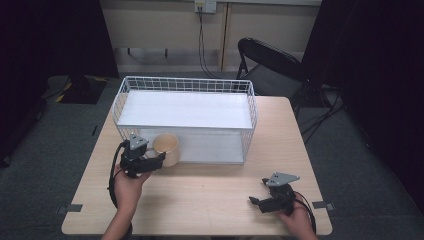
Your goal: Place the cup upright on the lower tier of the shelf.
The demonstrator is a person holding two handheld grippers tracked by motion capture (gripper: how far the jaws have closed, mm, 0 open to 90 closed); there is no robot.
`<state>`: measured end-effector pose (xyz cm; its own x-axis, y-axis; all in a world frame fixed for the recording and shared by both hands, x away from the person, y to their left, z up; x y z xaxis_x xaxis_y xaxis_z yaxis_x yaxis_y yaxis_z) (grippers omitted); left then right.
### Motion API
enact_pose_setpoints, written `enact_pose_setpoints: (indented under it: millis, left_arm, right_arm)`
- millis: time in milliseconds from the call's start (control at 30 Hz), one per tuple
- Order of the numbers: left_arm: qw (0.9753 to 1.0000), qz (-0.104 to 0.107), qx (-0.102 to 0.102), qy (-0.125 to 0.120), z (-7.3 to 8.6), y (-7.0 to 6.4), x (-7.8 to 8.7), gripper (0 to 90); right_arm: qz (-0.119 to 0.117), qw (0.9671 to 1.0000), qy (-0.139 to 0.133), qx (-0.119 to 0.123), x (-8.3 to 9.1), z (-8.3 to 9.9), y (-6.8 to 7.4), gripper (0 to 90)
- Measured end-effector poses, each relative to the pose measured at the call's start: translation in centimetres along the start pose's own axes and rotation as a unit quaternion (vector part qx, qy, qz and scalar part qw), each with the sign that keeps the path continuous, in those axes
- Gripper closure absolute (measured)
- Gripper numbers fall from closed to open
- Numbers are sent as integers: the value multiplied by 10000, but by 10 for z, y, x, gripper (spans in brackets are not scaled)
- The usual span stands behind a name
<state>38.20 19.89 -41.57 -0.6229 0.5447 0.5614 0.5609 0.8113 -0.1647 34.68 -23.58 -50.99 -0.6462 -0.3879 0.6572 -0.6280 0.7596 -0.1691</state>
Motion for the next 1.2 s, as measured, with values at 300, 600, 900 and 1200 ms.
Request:
enact_pose_setpoints:
  millis: [300, 600, 900, 1200]
  left_arm:
    - [10000, -14, 11, 47, 3, -6, -15, 281]
    - [9998, -72, 185, 14, 5, -1, -23, 311]
    - [9997, -64, 218, -37, 3, 1, -25, 386]
    - [9998, -91, 154, -42, 1, 3, -28, 478]
  right_arm:
    - [0, 10000, 1, 0, 0, 0, 0, 136]
    - [-1, 10000, -1, 0, 0, 0, 0, 136]
    - [-2, 10000, 0, 0, 0, 0, 0, 136]
    - [-4, 10000, 0, 4, 0, 0, 0, 136]
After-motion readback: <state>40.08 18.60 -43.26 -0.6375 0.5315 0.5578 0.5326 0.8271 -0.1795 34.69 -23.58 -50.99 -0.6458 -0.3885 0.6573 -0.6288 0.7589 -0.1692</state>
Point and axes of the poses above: each handheld gripper's, and its own axes: x roughly backward along the jaws, z roughly out of its underside, y roughly to its left, the point moved 1 cm from there along -x, roughly forward along the jaws, and after that the axes turned 14 degrees about z, right-handed, at the moved point
